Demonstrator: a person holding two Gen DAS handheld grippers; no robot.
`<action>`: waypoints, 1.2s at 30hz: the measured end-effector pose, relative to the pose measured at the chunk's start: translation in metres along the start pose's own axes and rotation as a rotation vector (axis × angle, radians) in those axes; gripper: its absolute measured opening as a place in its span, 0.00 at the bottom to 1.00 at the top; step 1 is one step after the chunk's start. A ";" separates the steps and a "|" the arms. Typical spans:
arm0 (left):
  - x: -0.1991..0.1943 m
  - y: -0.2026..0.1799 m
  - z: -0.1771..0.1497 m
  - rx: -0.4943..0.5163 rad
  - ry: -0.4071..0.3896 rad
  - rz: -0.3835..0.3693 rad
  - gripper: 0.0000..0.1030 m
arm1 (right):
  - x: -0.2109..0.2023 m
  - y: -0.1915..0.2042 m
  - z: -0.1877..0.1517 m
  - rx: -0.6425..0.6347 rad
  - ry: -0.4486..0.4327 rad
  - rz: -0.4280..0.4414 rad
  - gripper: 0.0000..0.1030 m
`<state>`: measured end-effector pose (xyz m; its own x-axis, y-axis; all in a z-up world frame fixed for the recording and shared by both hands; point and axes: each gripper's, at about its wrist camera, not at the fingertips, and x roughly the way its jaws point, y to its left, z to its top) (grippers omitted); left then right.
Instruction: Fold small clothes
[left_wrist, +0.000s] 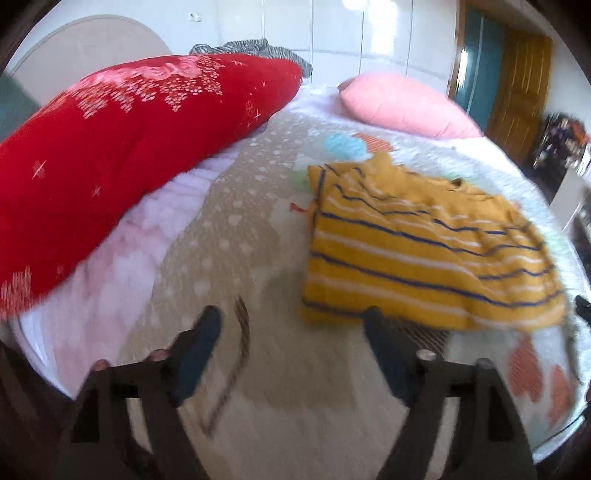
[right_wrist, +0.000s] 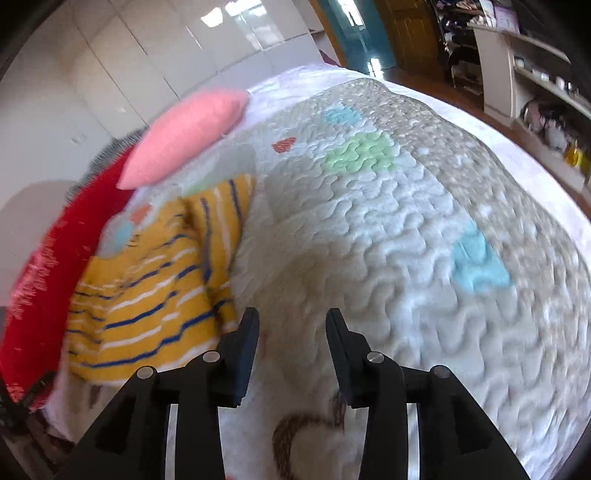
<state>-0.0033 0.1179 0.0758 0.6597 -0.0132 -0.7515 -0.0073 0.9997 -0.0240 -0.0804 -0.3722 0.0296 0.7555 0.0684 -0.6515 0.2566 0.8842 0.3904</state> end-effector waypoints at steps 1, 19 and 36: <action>-0.007 -0.003 -0.010 -0.006 -0.002 -0.004 0.79 | -0.006 -0.001 -0.006 0.005 -0.004 0.017 0.40; -0.019 -0.063 -0.073 0.020 0.103 -0.045 0.81 | -0.014 0.117 -0.084 -0.241 0.054 0.158 0.55; 0.009 -0.041 -0.071 -0.031 0.162 -0.086 0.81 | 0.022 0.145 -0.099 -0.313 0.138 0.045 0.62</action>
<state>-0.0509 0.0758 0.0232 0.5289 -0.1048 -0.8422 0.0190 0.9936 -0.1117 -0.0864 -0.1970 0.0073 0.6680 0.1539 -0.7281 0.0111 0.9762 0.2165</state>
